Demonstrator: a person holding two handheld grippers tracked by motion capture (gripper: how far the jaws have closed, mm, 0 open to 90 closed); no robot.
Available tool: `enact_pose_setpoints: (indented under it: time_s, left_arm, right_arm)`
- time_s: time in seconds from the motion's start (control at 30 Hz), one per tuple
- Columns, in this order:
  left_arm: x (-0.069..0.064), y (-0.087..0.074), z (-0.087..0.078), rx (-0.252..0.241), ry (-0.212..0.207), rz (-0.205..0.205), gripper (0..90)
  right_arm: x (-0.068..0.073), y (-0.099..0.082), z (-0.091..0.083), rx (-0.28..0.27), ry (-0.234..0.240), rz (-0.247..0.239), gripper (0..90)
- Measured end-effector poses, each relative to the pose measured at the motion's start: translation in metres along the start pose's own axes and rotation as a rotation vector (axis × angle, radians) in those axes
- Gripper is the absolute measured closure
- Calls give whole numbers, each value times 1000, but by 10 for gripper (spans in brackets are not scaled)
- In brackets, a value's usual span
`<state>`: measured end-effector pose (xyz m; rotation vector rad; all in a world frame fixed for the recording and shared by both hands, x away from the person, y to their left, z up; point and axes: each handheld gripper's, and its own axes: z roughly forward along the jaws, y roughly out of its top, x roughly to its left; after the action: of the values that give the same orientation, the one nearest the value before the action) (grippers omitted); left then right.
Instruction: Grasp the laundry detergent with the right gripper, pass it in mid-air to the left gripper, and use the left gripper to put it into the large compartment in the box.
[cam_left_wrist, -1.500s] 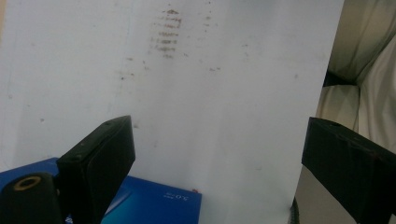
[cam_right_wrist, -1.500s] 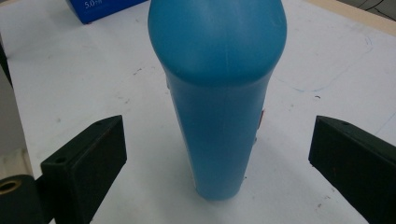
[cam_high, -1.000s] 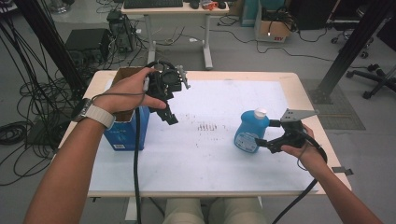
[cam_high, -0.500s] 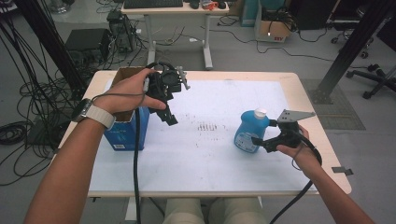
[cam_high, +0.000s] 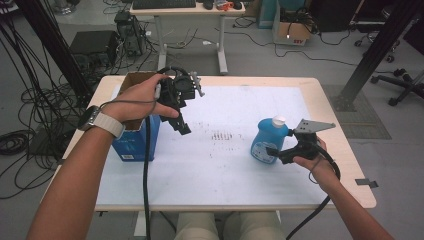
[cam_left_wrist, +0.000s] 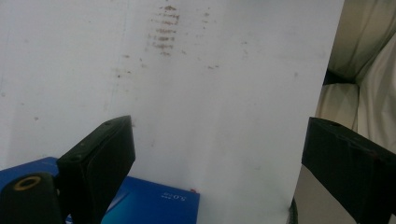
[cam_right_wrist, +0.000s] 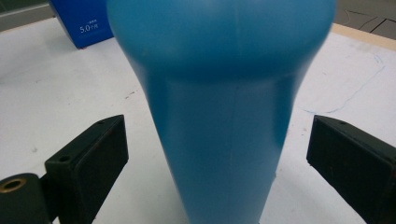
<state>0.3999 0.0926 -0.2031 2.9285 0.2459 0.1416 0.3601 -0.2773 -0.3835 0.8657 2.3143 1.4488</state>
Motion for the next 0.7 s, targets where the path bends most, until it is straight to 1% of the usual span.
enact_pose_setpoints:
  time_s: [0.1, 0.17, 0.23, 0.5, 0.7]
  left_arm:
    - [0, 0, 0, -1, -1, -1, 99]
    - [0, 0, 0, 2, -2, 1, 99]
    - [0, 0, 0, 1, -1, 1, 99]
    - [0, 0, 1, 0, 0, -2, 99]
    - [1, 0, 1, -1, 0, -5, 99]
  right_arm:
    - [-1, -1, 2, -7, 3, -2, 61]
    - [-1, -2, 2, -6, -2, 6, 66]
    - [-2, -3, 4, -18, 4, 0, 86]
    - [-1, -3, 10, -35, 5, -9, 118]
    - [-1, -7, 13, -48, 16, -6, 170]
